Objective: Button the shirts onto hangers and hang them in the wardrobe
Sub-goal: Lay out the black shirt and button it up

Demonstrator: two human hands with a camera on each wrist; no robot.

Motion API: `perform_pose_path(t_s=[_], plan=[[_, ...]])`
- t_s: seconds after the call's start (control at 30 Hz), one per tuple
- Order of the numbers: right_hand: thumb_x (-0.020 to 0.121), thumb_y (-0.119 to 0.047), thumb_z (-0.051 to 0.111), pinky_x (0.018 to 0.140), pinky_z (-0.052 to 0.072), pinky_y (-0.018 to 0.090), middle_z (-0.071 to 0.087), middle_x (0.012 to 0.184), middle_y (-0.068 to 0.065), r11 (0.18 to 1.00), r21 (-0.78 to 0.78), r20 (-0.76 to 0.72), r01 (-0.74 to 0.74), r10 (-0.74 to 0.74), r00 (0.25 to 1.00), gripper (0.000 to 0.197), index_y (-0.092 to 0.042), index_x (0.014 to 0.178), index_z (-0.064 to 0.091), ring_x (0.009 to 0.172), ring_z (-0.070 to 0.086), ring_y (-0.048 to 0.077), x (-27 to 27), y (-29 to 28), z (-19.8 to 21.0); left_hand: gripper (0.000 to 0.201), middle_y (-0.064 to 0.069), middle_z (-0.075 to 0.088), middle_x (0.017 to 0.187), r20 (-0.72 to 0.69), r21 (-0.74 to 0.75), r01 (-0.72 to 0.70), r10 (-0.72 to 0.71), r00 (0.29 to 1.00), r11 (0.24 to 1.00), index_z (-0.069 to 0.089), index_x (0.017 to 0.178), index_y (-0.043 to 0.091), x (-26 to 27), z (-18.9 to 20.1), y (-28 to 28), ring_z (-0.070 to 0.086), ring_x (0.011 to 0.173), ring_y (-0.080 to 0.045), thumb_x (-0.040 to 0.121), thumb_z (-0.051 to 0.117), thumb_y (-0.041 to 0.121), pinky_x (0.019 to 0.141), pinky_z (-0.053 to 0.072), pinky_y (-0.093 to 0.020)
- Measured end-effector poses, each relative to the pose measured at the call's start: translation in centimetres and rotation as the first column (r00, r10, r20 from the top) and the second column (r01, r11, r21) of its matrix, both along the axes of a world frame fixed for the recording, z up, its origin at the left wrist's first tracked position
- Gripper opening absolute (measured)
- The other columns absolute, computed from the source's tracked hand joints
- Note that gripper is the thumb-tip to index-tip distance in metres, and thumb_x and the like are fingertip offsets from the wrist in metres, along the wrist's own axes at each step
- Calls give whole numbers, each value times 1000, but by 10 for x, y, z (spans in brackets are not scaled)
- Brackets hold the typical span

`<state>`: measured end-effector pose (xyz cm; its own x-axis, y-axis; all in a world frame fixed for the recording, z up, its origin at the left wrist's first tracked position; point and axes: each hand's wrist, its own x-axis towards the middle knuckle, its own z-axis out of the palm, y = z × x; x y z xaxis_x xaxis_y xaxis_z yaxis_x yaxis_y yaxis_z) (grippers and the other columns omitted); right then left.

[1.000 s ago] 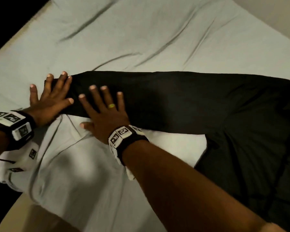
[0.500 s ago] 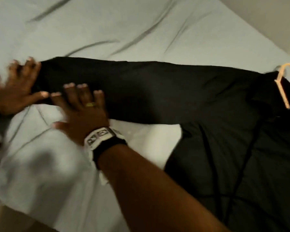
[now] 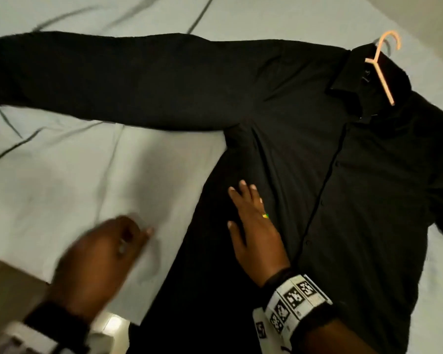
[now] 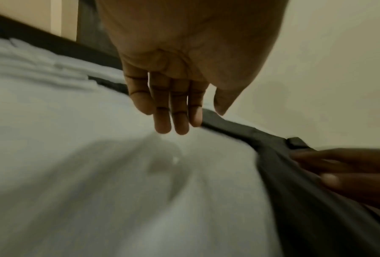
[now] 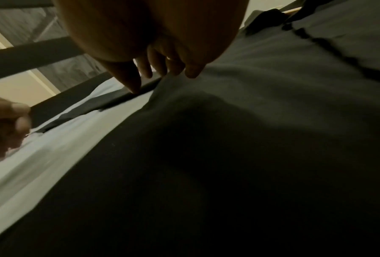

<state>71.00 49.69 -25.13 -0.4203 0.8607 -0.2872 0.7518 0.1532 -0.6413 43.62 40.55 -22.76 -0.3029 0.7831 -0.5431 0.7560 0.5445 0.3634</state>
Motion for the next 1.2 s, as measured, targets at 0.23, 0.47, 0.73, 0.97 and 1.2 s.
perform_pose_path(t_s=[0.23,0.47,0.73,0.97,1.2], plan=[[96,-32,34,125,2,38,4,168,2,977,-46,105,-208,212,972,69,-18,160,12,155,-4,19,-13,-37,-15,43,9,57,82,132,-22,23,-20,991,999,61,84,30,76,-15,-64,61,71,-16,98,28,55,63,53,-40],[96,-47,48,124,-5,50,-1,168,3,901,-53,232,-430,430,873,80,-20,161,9,154,-13,25,-17,-54,-32,25,6,60,74,149,-136,76,-55,987,988,52,81,30,66,-20,-75,60,71,-10,103,41,30,72,51,-39],[93,-63,46,118,-3,66,-19,166,5,992,82,509,-99,44,860,94,-28,158,-12,153,-15,31,-4,29,-28,28,11,55,83,155,-276,213,-175,972,937,46,79,31,61,-19,-73,58,77,-6,104,35,37,77,53,-32],[86,-78,43,115,-9,70,-29,163,5,949,-83,475,-304,306,825,100,-36,157,-14,148,-26,38,-49,32,-26,38,3,58,72,-23,-183,190,-198,980,965,56,81,21,51,8,-46,65,72,-28,103,37,46,70,53,-38],[98,-46,55,122,-5,60,7,167,11,801,-104,248,-590,595,764,78,-18,160,16,153,-9,34,-49,6,-19,45,-3,43,157,121,442,445,-543,831,779,50,147,18,84,-2,113,31,150,-24,104,38,23,120,17,-31]])
